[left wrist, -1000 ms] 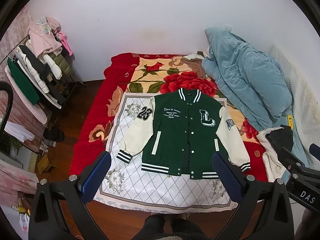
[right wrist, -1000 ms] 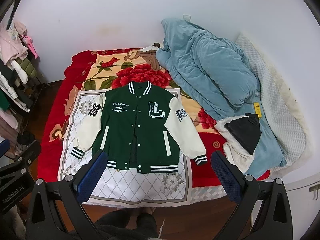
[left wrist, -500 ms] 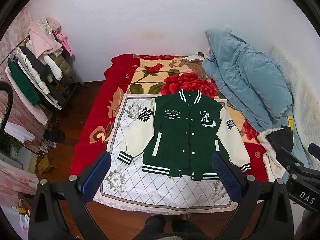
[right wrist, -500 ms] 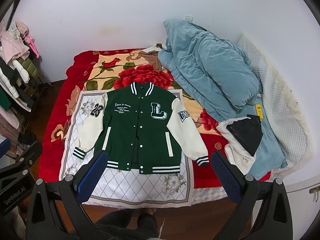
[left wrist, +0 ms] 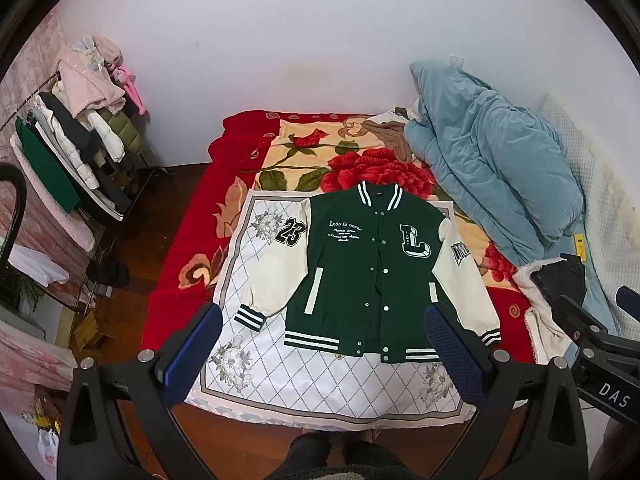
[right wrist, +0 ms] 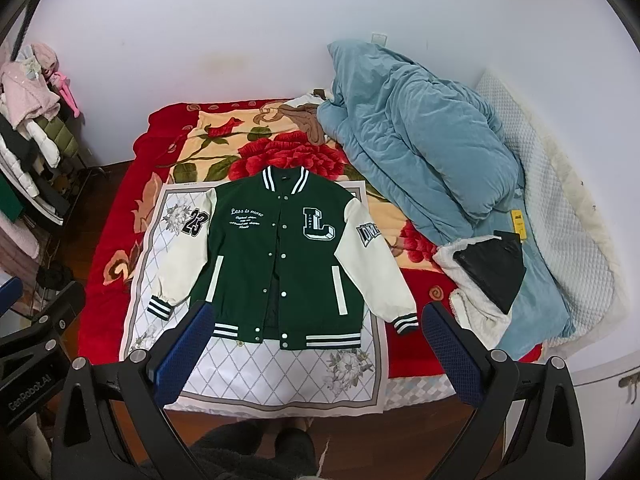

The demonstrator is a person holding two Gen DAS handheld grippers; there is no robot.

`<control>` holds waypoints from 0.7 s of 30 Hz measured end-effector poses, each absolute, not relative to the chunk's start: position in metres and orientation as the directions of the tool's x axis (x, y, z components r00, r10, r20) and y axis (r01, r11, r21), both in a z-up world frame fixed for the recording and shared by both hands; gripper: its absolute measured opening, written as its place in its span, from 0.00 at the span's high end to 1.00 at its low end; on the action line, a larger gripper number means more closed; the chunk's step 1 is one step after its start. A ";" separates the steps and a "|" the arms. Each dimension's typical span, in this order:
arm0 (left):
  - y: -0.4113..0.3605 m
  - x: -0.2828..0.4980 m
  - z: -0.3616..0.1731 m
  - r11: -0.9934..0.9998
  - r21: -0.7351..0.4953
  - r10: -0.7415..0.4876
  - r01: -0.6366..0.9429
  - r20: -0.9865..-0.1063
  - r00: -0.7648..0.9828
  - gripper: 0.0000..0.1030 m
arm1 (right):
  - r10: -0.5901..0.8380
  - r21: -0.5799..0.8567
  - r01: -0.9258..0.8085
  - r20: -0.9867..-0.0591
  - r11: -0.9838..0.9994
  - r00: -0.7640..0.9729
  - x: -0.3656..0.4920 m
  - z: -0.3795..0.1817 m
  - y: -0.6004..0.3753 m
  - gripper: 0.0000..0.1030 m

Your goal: Fold large clothes

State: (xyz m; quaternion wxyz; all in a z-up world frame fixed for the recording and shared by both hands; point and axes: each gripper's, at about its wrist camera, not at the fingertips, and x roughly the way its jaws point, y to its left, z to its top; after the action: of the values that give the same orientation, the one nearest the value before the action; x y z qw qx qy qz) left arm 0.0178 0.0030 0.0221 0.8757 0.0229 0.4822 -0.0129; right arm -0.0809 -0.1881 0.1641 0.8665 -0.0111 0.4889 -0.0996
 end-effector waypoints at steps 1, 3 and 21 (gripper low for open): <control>0.003 0.015 0.021 0.999 0.030 0.002 0.044 -0.843 0.538 0.00 | -0.183 -0.117 0.160 -0.846 0.980 0.501 -0.080 0.164 -0.188 0.00; 0.003 0.018 0.022 0.999 0.030 0.001 0.045 -0.843 0.538 0.00 | -0.182 -0.115 0.162 -0.845 0.980 0.503 -0.082 0.165 -0.188 0.00; 0.006 0.016 0.023 0.999 0.028 0.000 0.044 -0.842 0.540 0.00 | -0.182 -0.115 0.161 -0.844 0.980 0.505 -0.083 0.165 -0.188 0.00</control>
State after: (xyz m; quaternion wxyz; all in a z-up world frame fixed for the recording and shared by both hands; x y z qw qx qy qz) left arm 0.0162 0.0056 0.0227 0.8771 0.0226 0.4796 -0.0125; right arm -0.0834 -0.1878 0.1652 0.8675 -0.0107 0.4874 -0.0988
